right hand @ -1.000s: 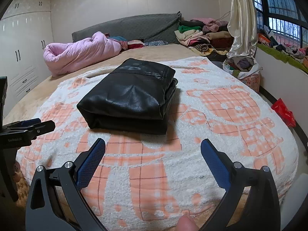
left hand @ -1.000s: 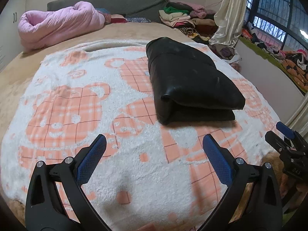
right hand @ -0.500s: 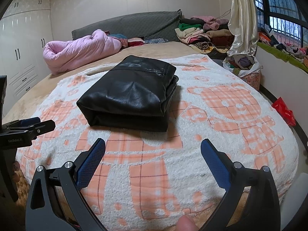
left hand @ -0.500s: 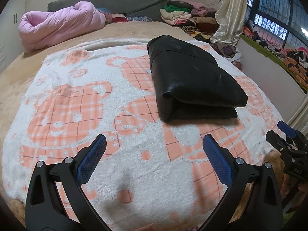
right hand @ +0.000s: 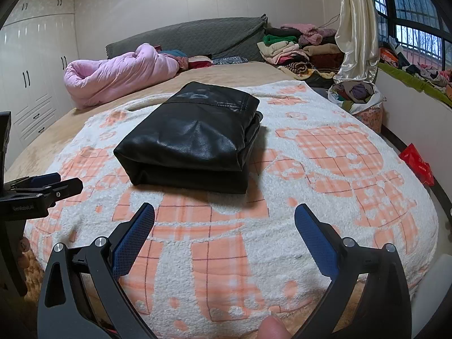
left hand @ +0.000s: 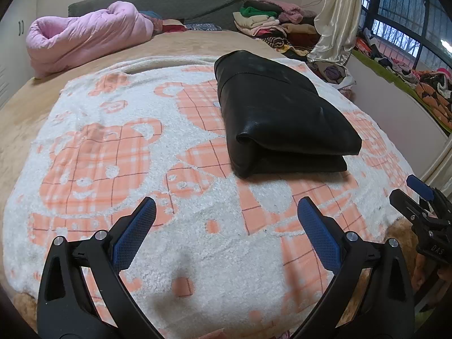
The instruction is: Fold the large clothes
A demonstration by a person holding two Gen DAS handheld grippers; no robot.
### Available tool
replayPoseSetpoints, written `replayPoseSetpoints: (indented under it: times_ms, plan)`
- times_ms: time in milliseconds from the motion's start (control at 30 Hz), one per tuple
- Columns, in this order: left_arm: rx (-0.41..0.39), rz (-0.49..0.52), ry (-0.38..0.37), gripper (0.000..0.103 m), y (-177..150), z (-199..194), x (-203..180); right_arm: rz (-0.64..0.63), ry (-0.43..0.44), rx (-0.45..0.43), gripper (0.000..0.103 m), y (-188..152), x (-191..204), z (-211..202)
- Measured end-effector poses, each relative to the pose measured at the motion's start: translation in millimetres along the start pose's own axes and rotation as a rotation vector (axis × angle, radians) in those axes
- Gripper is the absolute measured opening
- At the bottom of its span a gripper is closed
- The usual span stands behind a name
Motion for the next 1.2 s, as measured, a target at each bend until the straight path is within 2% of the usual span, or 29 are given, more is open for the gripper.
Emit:
replayPoseSetpoints:
  times_ms: [1200]
  plan:
    - [0.006, -0.001, 0.016, 0.094, 1.1, -4.2, 2.6, -0.006, 0.003, 0.002, 0.099, 1.1, 3.9, 0.1]
Point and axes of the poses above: each gripper's, at about its wrist camera, not at the fingertips, and z roughly the way its jaws point, x to its left, y to its top, the point moved 8 cm from there along z, roughly the way its jaws point, and after that the axes turned 7 degrees about x, right-handed, at the moved point
